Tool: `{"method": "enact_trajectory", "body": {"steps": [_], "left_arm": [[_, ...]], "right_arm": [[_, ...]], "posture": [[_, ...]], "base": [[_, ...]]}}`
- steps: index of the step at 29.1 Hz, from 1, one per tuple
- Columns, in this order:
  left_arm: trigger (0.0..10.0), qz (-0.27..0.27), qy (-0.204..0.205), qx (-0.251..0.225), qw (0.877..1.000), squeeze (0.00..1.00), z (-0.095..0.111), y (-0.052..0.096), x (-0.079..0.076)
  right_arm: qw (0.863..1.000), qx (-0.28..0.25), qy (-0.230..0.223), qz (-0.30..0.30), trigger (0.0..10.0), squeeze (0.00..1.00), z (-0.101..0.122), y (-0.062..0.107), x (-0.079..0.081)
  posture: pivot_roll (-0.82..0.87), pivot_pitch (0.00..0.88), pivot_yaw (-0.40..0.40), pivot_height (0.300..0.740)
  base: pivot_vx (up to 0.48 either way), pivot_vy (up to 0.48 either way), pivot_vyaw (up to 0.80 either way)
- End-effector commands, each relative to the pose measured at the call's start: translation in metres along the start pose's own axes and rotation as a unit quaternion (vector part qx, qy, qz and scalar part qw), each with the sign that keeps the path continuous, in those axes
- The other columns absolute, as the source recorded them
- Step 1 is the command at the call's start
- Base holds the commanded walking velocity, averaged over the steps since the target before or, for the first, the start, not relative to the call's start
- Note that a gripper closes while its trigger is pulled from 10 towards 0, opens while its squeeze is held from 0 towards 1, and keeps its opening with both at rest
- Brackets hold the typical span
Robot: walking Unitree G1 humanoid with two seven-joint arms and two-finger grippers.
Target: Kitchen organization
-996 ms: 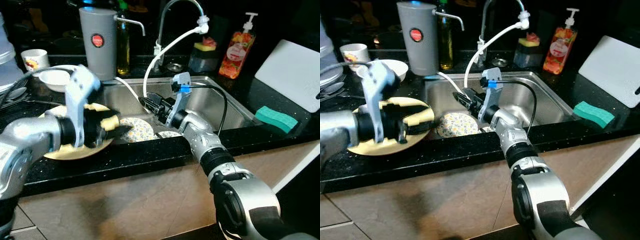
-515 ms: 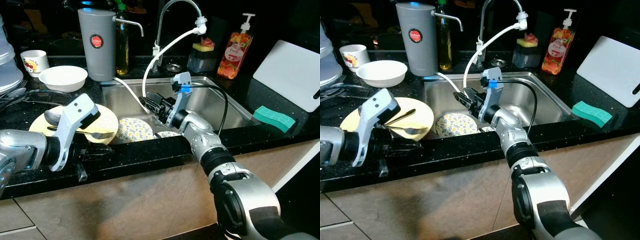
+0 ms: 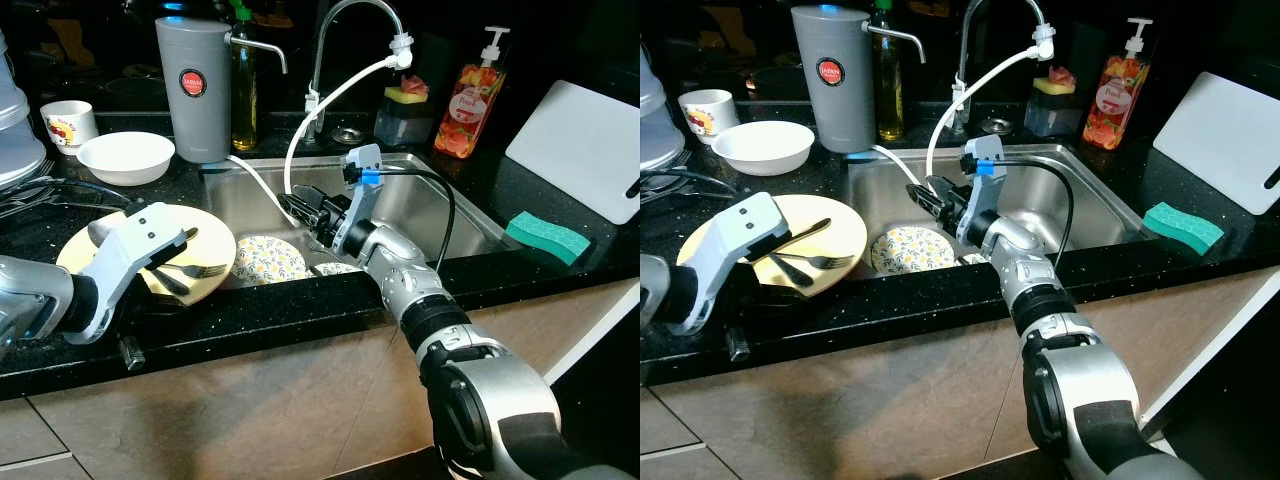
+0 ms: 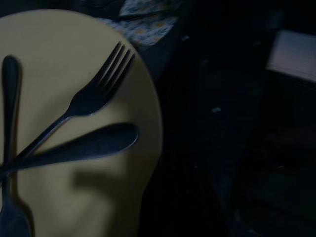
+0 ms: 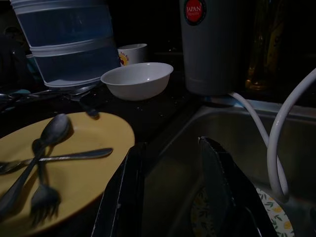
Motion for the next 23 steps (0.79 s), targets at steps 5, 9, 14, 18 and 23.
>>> {"method": "enact_trajectory", "body": {"steps": [5,9,14,18,23], "left_arm": [[0.0,0.066,-0.033,0.027,0.997,0.00,-0.007,0.003,0.018],[0.0,0.069,-0.041,-0.023,0.997,0.00,0.008,0.002,0.020],[6.2,-0.051,-0.024,-0.190,0.980,0.00,0.059,0.004,-0.015],[10.0,-0.044,0.007,-0.269,0.962,0.00,0.080,0.003,-0.013],[10.0,0.271,0.164,-0.199,0.928,0.04,0.056,-0.006,0.069]], "right_arm": [[1.000,-0.013,0.006,0.001,10.0,0.00,0.009,-0.003,0.000],[1.000,-0.014,0.007,0.002,10.0,0.00,0.010,-0.004,0.001],[1.000,-0.014,0.007,0.004,10.0,0.00,0.011,-0.003,0.000],[1.000,-0.014,0.007,0.004,10.0,0.00,0.011,-0.004,0.001],[1.000,-0.015,0.006,0.004,10.0,0.00,0.012,-0.004,0.001]], "posture": [[0.07,0.027,-0.090,0.740],[0.07,0.027,-0.090,0.740],[0.07,0.027,-0.094,0.740],[0.07,0.033,-0.097,0.740],[0.07,0.036,-0.097,0.740]], "base": [[0.000,0.000,0.00],[0.000,0.000,0.00],[0.000,0.000,0.00],[0.000,0.000,0.00],[0.000,0.000,0.00]]}}
Point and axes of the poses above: a point about 5 cm out from each wrist's last joint towards the gripper, its own y axis pointing back from the gripper into the wrist, its own z axis along the axis of the wrist's last joint, x = y × z, the point moved 2 cm from there along -y, pointing out of the wrist towards the gripper, and after that the axes turned 4 degrees about y, right-handed, at the moved point
